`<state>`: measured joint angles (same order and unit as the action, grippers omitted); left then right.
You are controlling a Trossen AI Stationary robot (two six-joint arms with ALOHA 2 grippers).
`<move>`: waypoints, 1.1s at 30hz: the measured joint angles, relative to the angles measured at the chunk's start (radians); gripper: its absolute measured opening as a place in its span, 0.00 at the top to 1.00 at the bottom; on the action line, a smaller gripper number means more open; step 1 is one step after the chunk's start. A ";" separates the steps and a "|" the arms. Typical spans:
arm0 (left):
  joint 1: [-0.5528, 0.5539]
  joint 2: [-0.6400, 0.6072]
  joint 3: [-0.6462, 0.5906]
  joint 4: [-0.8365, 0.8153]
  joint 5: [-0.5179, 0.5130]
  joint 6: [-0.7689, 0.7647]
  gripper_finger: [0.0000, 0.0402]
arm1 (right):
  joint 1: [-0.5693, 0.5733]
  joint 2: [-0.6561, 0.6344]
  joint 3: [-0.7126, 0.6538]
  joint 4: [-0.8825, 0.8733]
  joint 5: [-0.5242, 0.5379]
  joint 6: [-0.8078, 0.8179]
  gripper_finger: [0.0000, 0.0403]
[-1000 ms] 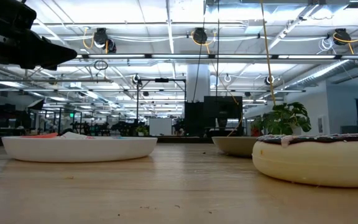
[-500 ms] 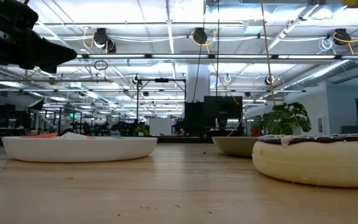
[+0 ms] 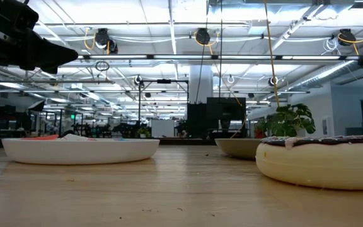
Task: Pick & Place donuts
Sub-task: Put the large blue donut on the brown plate
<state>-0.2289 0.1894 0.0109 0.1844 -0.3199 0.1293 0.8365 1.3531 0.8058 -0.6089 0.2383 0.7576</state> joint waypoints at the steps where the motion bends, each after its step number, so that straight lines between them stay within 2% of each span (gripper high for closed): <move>1: 0.000 0.000 0.000 0.000 0.000 0.000 0.87 | -0.001 -0.016 0.025 -0.039 0.014 -0.008 0.97; 6: 0.000 0.000 0.000 0.001 0.000 -0.001 0.87 | -0.020 -0.057 0.200 -0.261 0.127 -0.040 0.98; 10: 0.000 0.000 0.000 0.001 0.000 -0.003 0.87 | -0.082 -0.034 0.376 -0.420 0.181 -0.056 0.98; 14: 0.000 0.000 0.000 0.001 0.000 -0.004 0.87 | -0.193 0.028 0.507 -0.477 0.210 -0.157 0.98; 18: 0.000 0.000 0.000 0.001 -0.001 -0.003 0.87 | -0.334 0.116 0.577 -0.485 0.211 -0.274 0.98; 23: 0.000 0.000 0.000 0.001 -0.002 -0.003 0.87 | -0.503 0.192 0.572 -0.480 0.202 -0.377 0.98; 26: 0.000 0.000 0.000 0.001 -0.002 -0.003 0.87 | -0.589 0.223 0.539 -0.423 0.133 -0.423 0.98; 29: 0.000 0.000 0.000 0.001 -0.003 -0.003 0.87 | -0.644 0.254 0.501 -0.331 0.071 -0.453 0.98; 33: 0.000 0.000 0.000 0.000 -0.003 -0.003 0.87 | -0.687 0.318 0.463 -0.256 0.046 -0.456 0.98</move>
<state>-0.2288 0.1894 0.0109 0.1849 -0.3228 0.1261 0.1493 1.6716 1.2687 -0.8652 0.2839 0.3012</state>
